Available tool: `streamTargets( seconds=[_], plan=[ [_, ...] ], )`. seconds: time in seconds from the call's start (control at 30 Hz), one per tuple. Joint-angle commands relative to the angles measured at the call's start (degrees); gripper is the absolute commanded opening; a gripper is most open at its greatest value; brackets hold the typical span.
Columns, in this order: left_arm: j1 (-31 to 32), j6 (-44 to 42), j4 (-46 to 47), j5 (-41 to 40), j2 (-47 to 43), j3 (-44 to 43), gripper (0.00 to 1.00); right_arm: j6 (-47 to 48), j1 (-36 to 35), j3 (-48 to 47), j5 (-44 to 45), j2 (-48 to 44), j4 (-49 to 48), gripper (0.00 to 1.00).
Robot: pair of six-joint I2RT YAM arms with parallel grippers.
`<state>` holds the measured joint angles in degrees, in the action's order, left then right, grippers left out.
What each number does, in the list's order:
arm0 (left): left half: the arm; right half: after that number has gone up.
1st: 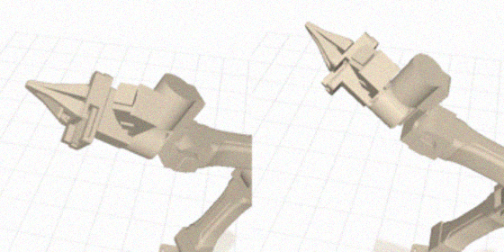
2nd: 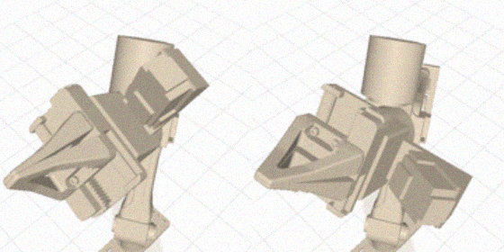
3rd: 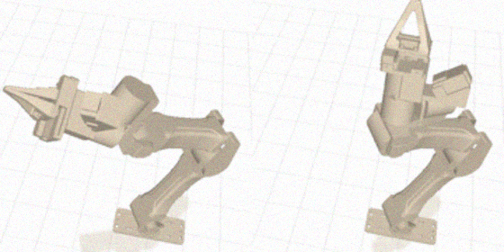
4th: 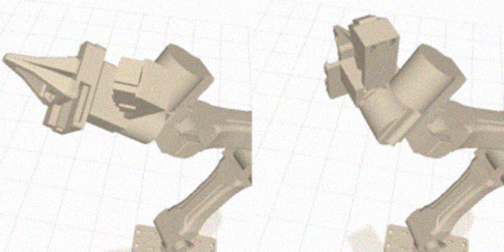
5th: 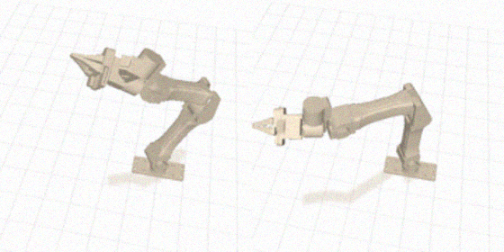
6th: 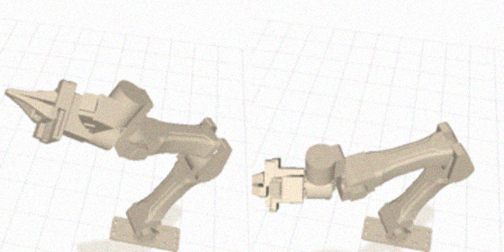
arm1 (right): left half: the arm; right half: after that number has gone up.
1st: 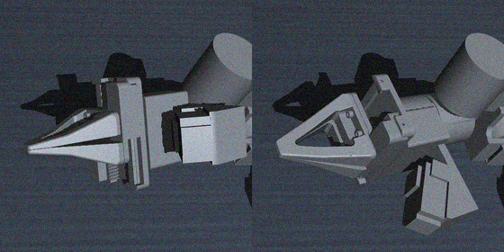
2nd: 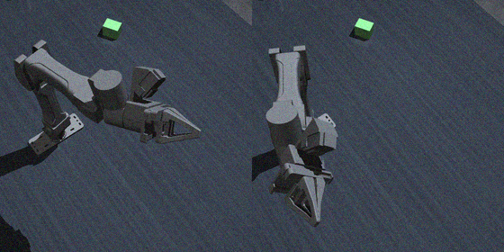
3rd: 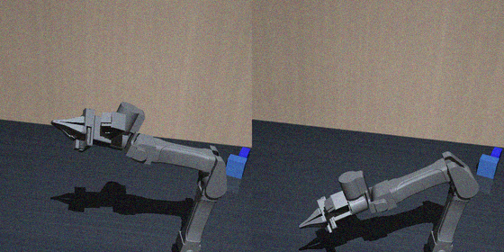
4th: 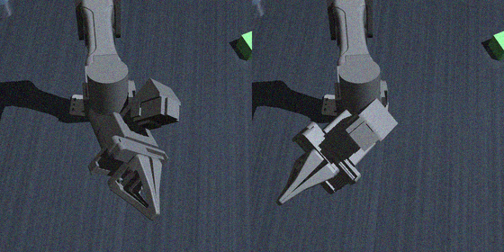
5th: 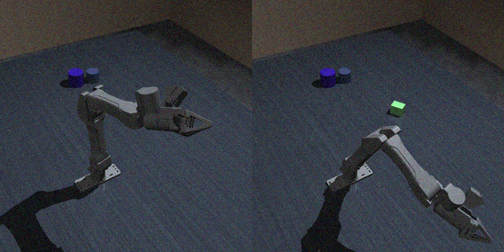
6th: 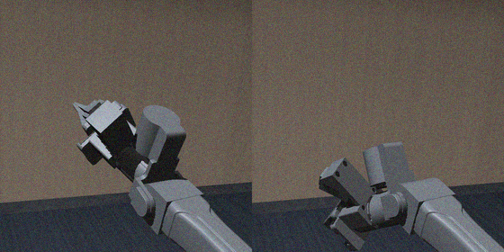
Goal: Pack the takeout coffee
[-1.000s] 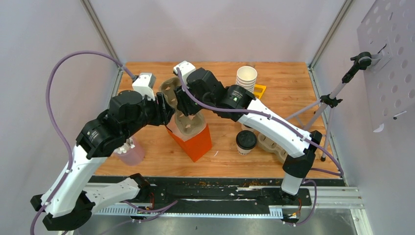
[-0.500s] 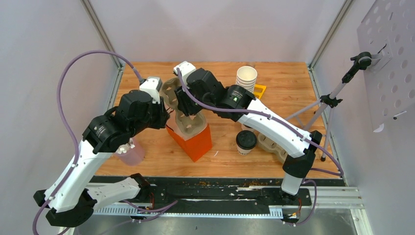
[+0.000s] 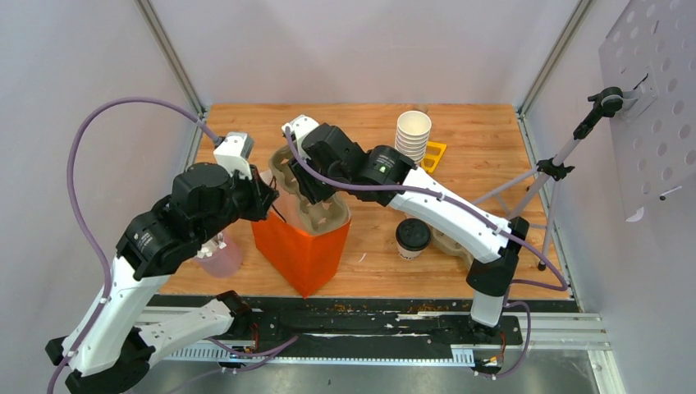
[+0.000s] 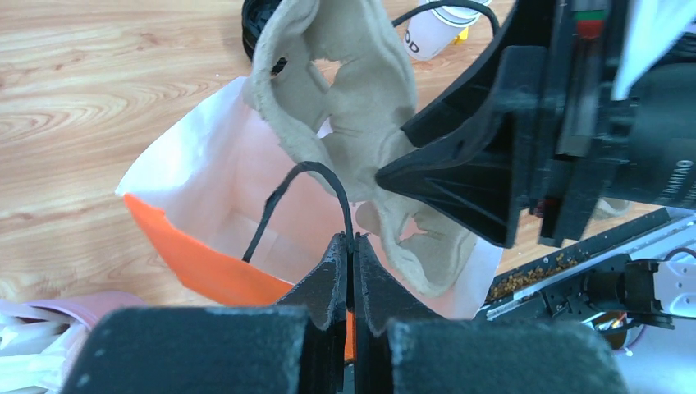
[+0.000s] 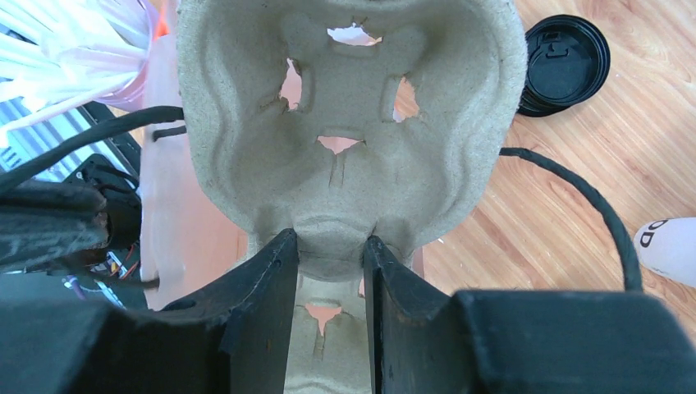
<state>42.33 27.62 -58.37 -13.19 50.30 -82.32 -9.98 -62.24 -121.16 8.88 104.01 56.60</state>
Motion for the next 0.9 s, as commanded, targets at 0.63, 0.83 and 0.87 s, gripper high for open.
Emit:
streamTargets(
  seconds=[0.63, 0.83, 0.87],
  plan=[
    [-0.1, -4.2, 16.7, 6.8, -12.0, 15.5, 0.00, -0.2, -0.7, -5.2, -13.3, 2.2, 8.9, 0.34],
    [0.0, -4.3, 15.4, 8.2, -12.1, 14.2, 0.32, 2.9, -0.7, -3.9, -14.7, 1.9, 7.7, 0.34],
    [-0.1, -4.2, 14.4, 8.0, -11.7, 13.1, 0.42, 4.3, -0.6, -3.6, -14.6, 1.7, 8.1, 0.34]
  ],
)
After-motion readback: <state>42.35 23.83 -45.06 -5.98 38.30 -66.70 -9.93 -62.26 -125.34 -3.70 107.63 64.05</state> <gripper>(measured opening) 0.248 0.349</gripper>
